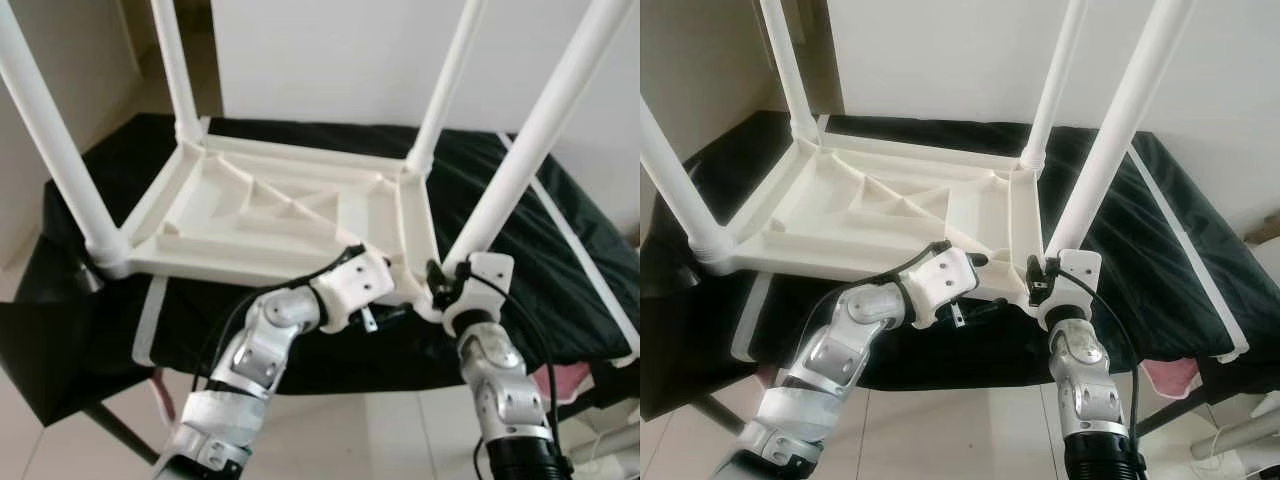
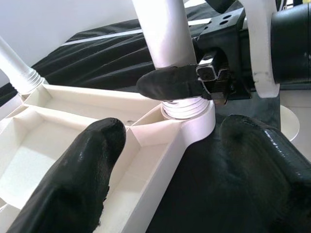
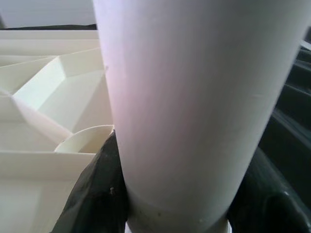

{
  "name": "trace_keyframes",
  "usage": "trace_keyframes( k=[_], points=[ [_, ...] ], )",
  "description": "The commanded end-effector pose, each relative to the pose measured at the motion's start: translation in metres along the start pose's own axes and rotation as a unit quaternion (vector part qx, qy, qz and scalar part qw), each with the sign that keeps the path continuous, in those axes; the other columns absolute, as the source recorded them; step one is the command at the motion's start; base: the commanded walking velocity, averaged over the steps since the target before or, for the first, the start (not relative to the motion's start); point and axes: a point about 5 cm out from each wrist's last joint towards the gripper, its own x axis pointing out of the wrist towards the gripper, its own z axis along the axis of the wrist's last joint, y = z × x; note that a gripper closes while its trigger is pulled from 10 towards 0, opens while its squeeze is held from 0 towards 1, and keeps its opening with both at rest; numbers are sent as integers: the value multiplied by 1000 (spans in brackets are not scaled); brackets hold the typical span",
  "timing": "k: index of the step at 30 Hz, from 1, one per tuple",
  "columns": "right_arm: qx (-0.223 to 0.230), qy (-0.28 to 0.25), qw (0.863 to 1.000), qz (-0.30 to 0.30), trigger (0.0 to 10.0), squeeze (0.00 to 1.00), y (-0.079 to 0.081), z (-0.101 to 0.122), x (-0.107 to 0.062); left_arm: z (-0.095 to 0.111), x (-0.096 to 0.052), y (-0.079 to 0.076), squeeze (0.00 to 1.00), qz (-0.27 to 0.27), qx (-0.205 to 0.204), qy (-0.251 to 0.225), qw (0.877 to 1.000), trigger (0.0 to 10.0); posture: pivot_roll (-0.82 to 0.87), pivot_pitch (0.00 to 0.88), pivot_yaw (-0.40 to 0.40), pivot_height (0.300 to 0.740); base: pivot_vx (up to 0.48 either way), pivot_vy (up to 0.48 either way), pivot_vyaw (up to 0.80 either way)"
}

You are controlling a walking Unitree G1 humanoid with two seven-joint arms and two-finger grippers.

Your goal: Building children table

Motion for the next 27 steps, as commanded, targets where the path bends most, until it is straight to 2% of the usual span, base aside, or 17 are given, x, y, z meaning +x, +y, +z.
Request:
trace_keyframes(
  k=[1,5,11,16,17,18,19,25,27],
  points=[
    [3,53,998,-32,10000,0,-7,-22,-5,-3,1,3,0,62,-7,6,998,10000,-29,40,-66,740,0,0,0],
    [25,72,992,-101,10000,0,3,-28,-8,-3,0,3,0,65,-9,6,998,10000,-24,42,-68,740,0,0,0],
    [46,70,988,-131,10000,0,7,-25,-7,-4,-1,4,0,71,-13,8,997,10000,-21,41,-71,740,0,0,0],
    [53,67,987,-134,10000,0,7,-24,-7,-5,-2,4,0,76,-16,10,997,10000,-21,41,-70,740,0,0,0],
    [54,61,989,-126,10000,298,7,-22,-8,-5,-2,4,0,77,-16,10,997,10000,-20,40,-73,740,0,0,0],
    [54,61,989,-126,10000,298,7,-22,-8,-5,-2,4,0,77,-16,10,997,10000,-20,40,-73,740,0,0,0],
    [54,45,992,-109,10000,1000,7,-17,-7,-6,-3,5,0,79,-15,12,997,10000,-18,37,-76,740,0,0,0],
    [55,35,993,-101,10000,1000,7,-12,-7,-7,-4,7,0,83,-13,14,996,10000,-17,36,-76,740,0,0,0],
    [44,21,996,-78,10000,1000,6,-8,-9,-9,-7,10,0,90,-14,18,996,10000,-12,33,-79,740,0,0,0]
  ],
)
